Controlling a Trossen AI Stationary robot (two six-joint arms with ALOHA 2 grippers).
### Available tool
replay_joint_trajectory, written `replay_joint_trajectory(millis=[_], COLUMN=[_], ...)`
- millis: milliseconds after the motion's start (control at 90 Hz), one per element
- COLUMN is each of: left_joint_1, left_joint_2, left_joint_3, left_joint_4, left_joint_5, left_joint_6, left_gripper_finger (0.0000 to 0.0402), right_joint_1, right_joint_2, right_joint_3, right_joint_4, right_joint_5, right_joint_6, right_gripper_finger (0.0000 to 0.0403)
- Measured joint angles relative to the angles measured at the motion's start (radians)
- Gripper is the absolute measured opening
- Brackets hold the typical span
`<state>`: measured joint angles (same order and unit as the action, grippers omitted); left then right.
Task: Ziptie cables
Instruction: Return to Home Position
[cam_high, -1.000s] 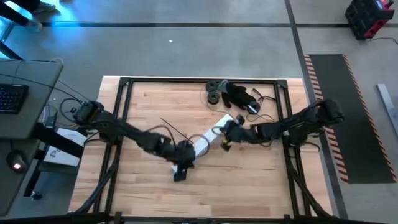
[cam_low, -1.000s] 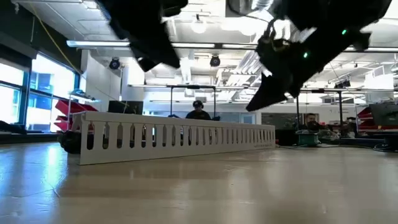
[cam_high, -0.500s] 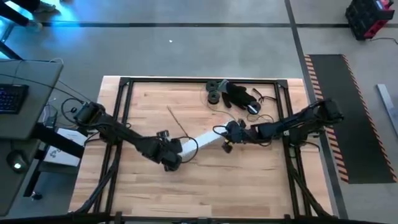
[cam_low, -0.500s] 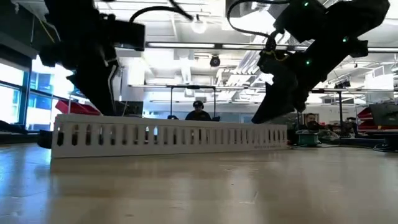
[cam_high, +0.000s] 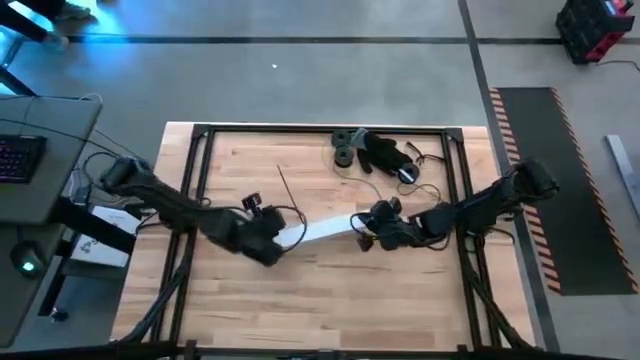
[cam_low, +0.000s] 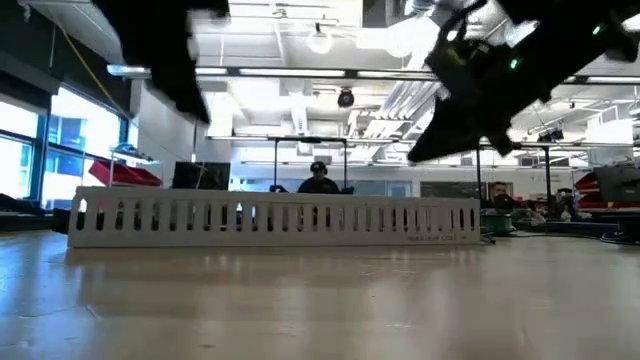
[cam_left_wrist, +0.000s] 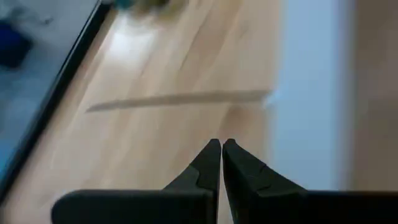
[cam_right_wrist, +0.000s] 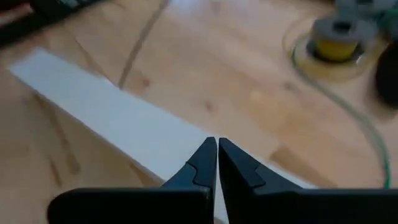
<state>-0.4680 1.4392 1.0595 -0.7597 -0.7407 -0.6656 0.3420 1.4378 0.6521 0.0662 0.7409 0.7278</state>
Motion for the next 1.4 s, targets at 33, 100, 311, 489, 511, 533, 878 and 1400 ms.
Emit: replay_joint_trajectory(millis=[33, 100, 311, 489, 511, 533, 878, 1400], left_joint_1=[-0.027, -0.078, -0.160, -0.138, -0.132, -0.128, -0.094, -0.157], left_joint_2=[-0.019, -0.041, 0.028, 0.091, 0.092, 0.092, 0.052, 0.010], left_joint_3=[0.000, 0.000, 0.000, -0.002, -0.002, -0.002, 0.000, 0.000], left_joint_4=[0.039, 0.115, 0.236, 0.226, 0.225, 0.226, 0.223, -0.051], left_joint_5=[-0.009, -0.025, 0.004, 0.039, 0.045, 0.051, 0.028, -0.052], left_joint_6=[-0.003, 0.015, -0.044, -0.093, -0.092, -0.091, -0.033, -0.293], left_gripper_finger=[0.0000, 0.0000, 0.0000, 0.0000, 0.0000, 0.0000, 0.0000, 0.0000], right_joint_1=[0.015, 0.046, 0.098, 0.111, 0.110, 0.108, -0.016, -0.243], right_joint_2=[-0.019, -0.045, 0.028, 0.246, 0.278, 0.310, 0.675, 0.705], right_joint_3=[0.000, 0.001, 0.002, 0.002, 0.002, 0.002, 0.158, 0.154], right_joint_4=[0.022, 0.073, 0.261, 0.531, 0.575, 0.621, 0.804, 0.790], right_joint_5=[0.001, -0.043, -0.300, -0.412, -0.416, -0.417, -0.414, -0.442], right_joint_6=[-0.039, -0.130, -0.236, -0.234, -0.230, -0.225, -0.192, -0.347], right_gripper_finger=[0.0000, 0.0000, 0.0000, 0.0000, 0.0000, 0.0000, 0.0000, 0.0000])
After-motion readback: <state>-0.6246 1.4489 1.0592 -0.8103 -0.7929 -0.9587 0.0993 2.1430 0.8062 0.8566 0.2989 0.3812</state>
